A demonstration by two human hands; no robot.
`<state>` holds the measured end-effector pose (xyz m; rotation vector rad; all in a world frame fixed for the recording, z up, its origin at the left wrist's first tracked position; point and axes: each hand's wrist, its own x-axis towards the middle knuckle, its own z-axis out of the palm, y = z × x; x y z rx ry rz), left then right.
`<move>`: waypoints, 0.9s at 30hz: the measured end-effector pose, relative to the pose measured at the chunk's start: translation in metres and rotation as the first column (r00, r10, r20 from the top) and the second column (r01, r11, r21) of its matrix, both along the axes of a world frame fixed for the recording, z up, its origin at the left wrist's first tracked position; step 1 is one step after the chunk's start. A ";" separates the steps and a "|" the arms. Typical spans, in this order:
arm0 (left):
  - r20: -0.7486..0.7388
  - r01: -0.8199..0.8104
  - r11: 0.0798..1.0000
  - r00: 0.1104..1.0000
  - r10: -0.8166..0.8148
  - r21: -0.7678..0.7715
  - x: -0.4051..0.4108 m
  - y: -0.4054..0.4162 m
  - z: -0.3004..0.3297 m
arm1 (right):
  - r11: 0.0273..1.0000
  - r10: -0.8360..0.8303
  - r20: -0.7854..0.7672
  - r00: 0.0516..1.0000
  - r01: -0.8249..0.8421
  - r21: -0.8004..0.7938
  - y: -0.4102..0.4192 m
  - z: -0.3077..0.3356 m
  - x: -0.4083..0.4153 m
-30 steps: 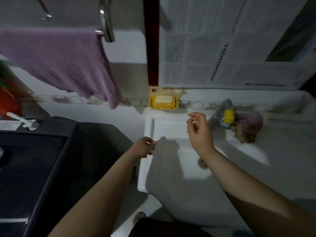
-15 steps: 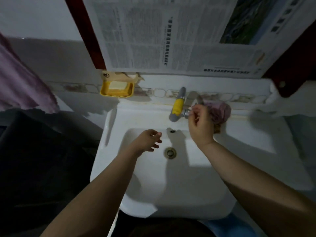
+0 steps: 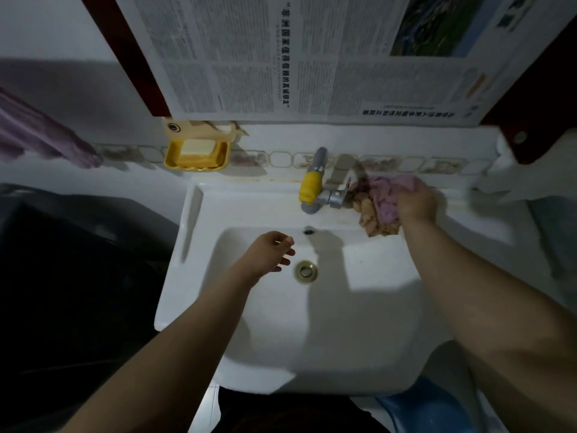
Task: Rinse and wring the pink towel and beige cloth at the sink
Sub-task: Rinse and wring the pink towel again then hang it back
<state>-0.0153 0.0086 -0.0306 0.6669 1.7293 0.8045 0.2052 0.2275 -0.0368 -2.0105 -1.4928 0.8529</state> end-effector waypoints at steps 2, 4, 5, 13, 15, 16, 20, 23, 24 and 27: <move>-0.014 -0.030 0.999 0.999 0.030 0.041 0.004 0.002 0.003 | 0.979 -0.084 -0.181 0.980 0.115 0.166 -0.002 0.023 0.004; -0.024 -0.091 0.991 0.995 0.094 0.098 0.008 0.004 0.007 | 0.923 -0.112 -0.286 0.952 0.206 0.325 -0.006 0.052 0.008; -0.030 -0.120 0.985 0.992 0.124 0.123 0.009 0.005 0.009 | 0.887 -0.107 -0.310 0.945 0.232 0.400 -0.011 0.065 0.009; 0.010 -0.179 0.958 0.983 0.181 0.226 0.013 0.002 0.017 | 0.485 0.278 -0.178 0.944 0.021 0.874 -0.096 0.122 0.000; 0.050 -0.129 0.961 0.991 0.120 0.243 0.013 -0.001 0.017 | 0.565 0.392 -0.309 0.866 0.038 0.824 -0.125 0.120 -0.011; 0.073 -0.096 0.960 0.994 0.080 0.262 0.013 -0.003 0.017 | 0.638 0.416 -0.405 0.814 0.056 0.768 -0.139 0.118 -0.017; 0.183 0.140 0.953 0.964 -0.193 0.267 0.019 -0.012 0.014 | 0.902 0.362 -0.538 0.761 -0.142 0.407 -0.175 0.076 -0.035; 0.143 0.226 0.963 0.958 -0.247 0.147 0.021 -0.023 0.003 | 0.923 0.344 -0.513 0.787 -0.384 0.029 -0.183 0.022 -0.046; 0.057 0.203 0.974 0.976 -0.209 0.097 0.019 -0.028 -0.004 | 0.889 0.355 -0.505 0.787 -0.452 -0.079 -0.183 0.004 -0.049; -0.154 0.029 1.000 0.988 -0.028 0.001 0.010 -0.043 -0.024 | 0.731 0.443 -0.417 0.794 -0.589 -0.345 -0.177 -0.044 -0.052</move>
